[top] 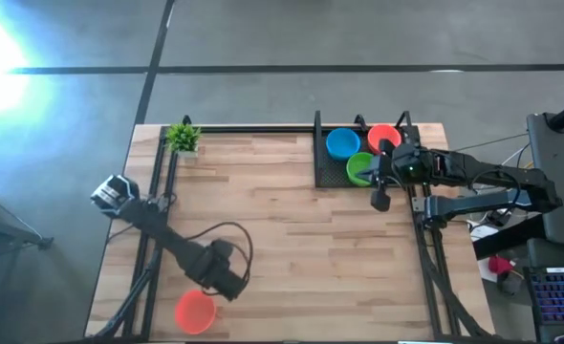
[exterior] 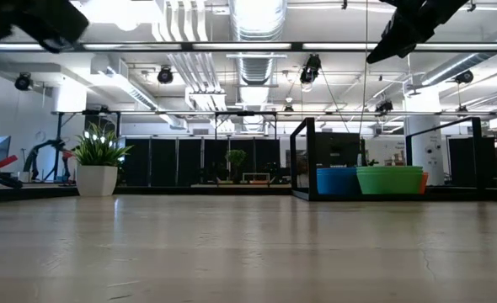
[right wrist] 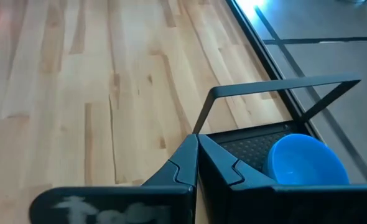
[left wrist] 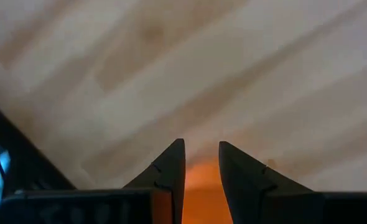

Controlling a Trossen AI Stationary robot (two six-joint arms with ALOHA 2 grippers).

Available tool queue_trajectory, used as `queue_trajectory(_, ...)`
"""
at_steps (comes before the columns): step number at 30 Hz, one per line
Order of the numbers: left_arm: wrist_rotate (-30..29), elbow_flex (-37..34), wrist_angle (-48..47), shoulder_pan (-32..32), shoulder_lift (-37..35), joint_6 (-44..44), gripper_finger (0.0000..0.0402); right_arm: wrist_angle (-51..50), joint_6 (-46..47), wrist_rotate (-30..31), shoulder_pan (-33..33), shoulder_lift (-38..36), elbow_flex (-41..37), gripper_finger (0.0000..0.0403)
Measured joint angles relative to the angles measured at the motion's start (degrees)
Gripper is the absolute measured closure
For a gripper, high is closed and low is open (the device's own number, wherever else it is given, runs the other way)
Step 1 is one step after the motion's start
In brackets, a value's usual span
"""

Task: Pick & Place Mini bowls
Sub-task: Stack the orange bowl on top of the orange bowls on the shelf

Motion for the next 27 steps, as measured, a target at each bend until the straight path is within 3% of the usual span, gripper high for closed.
queue_trajectory(5,3.2,0.0,3.1,-3.2,0.0,-6.1,0.031,0.0,0.4,0.1,0.0,0.0,0.0,0.0394)
queue_trajectory(13,3.6,0.0,16.1,-7.1,0.6,-14.0,0.031,0.0,0.6,0.4,0.0,0.0,0.0,0.0394)
queue_trajectory(27,3.4,-1.0,17.8,-9.4,1.5,-19.3,0.031,0.0,0.4,0.5,0.0,0.0,0.0,0.0394)
